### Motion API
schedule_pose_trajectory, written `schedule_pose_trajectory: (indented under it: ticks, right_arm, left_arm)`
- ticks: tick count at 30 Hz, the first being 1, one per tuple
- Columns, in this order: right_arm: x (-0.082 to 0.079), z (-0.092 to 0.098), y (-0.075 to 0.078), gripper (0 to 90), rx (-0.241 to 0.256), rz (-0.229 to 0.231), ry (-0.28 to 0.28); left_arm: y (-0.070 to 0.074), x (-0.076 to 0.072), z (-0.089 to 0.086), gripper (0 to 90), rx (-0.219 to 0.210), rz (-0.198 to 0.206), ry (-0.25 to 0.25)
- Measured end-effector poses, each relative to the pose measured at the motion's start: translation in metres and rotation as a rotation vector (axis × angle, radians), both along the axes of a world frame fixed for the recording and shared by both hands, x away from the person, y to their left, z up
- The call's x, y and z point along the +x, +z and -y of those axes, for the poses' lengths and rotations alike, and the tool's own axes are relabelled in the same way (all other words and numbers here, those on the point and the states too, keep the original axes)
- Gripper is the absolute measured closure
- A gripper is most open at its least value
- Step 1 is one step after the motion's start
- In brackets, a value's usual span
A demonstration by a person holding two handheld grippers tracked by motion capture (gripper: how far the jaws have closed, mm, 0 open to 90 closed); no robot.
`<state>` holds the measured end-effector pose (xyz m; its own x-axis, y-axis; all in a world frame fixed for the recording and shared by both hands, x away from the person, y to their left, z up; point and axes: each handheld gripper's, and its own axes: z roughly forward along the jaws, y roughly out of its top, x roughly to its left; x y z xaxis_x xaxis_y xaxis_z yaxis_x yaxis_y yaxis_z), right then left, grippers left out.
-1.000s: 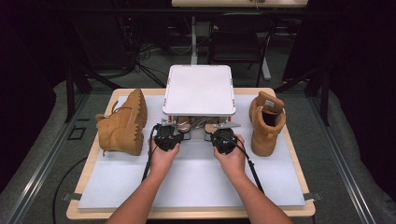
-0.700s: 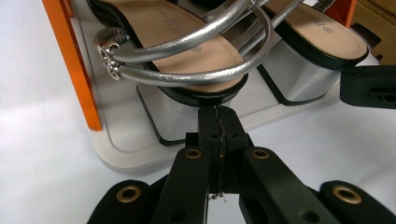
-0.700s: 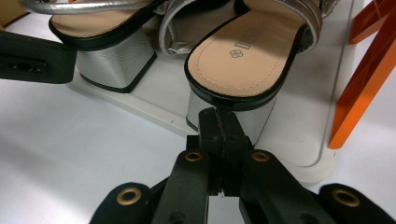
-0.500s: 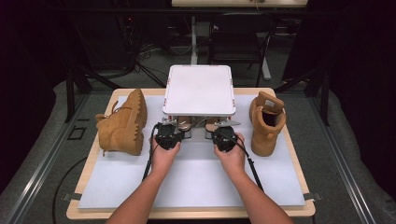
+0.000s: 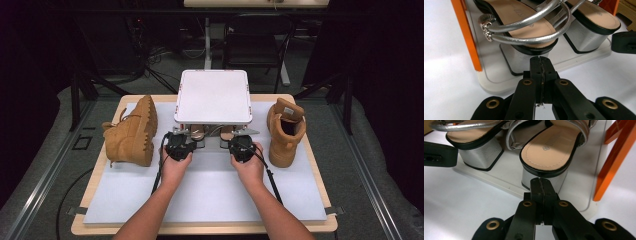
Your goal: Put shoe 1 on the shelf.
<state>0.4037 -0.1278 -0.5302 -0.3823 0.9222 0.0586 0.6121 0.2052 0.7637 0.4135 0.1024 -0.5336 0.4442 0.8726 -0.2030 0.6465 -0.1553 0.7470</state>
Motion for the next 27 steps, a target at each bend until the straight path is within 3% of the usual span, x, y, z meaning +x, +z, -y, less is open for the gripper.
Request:
schedule_pose_trajectory:
  ticks: [4, 12, 19, 27]
  right_arm:
    - [-0.006, 0.004, 0.002, 89.0, -0.011, 0.002, 0.008]
    - [-0.019, 0.012, 0.004, 76.5, -0.037, -0.008, 0.036]
    - [-0.032, 0.016, 0.005, 66.2, -0.055, -0.017, 0.056]
    - [-0.051, 0.022, 0.008, 61.9, -0.075, 0.001, 0.094]
  left_arm:
    - [-0.001, -0.007, -0.004, 90.0, 0.004, 0.002, -0.003]
    - [-0.002, -0.020, -0.020, 82.8, -0.015, -0.007, 0.002]
    - [-0.002, -0.032, -0.033, 74.0, 0.004, -0.029, -0.031]
    - [-0.003, -0.049, -0.045, 64.4, 0.024, -0.013, -0.042]
